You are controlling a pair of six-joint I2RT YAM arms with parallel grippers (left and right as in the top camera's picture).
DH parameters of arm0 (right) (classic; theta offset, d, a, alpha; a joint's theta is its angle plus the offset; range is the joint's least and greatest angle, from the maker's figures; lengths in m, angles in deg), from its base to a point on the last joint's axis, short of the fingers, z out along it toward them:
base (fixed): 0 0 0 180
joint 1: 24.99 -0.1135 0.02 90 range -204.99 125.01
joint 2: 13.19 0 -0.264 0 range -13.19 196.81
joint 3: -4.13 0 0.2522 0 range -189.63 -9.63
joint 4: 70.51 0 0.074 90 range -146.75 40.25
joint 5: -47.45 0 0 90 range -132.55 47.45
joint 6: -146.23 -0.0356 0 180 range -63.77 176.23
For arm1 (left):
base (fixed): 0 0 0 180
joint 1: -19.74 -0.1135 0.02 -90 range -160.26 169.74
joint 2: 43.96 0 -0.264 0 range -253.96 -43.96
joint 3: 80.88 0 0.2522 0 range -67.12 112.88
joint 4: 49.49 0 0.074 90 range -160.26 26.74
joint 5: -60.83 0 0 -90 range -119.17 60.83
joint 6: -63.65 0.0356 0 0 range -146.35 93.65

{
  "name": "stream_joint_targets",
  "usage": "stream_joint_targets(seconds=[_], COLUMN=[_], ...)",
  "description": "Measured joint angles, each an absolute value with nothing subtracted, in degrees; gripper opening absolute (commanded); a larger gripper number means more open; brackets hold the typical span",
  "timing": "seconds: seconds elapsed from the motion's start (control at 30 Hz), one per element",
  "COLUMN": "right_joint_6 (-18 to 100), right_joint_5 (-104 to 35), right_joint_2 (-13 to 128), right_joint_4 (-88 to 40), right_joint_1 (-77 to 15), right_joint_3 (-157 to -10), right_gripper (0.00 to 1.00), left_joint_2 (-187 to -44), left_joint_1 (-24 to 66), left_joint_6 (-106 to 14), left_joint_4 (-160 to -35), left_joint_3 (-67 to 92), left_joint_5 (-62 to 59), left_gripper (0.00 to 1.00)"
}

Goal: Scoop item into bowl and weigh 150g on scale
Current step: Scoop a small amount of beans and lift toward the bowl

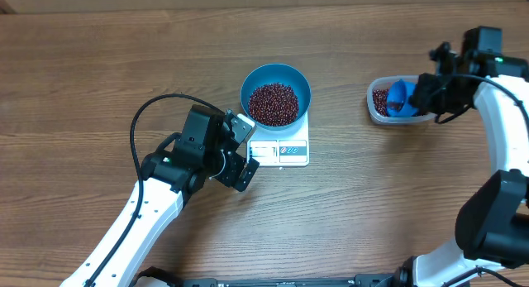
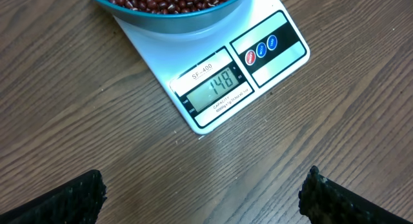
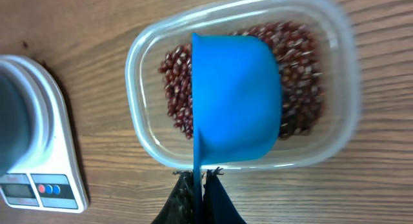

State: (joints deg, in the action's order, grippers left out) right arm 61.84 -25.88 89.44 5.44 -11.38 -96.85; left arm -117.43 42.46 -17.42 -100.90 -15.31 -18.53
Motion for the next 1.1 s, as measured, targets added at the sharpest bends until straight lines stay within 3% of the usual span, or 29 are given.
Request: stream_joint_targets(seconds=[0.23, 0.63, 1.1], right_joint_6=[64.3, 65.2, 65.2], right_joint_5=[-9.3, -3.2, -2.6], right_joint_2=[89.3, 83.8, 81.7], right_joint_4=[8.0, 9.5, 3.5], right_joint_1=[-4.8, -3.8, -21.1], right_joint_3=[-97.4, -102.7, -103.5], right_gripper=[0.04, 0.04, 0.04], left_joint_2=[-117.4, -117.4, -117.4], left_joint_1=[42.5, 42.5, 42.5], left_joint_6=[-17.4, -17.4, -17.4], left_joint_4=[-100.9, -100.9, -100.9], left_joint_3=[-15.3, -15.3, -15.3], left_joint_5=[-18.5, -18.5, -18.5], left_gripper=[1.0, 1.0, 1.0])
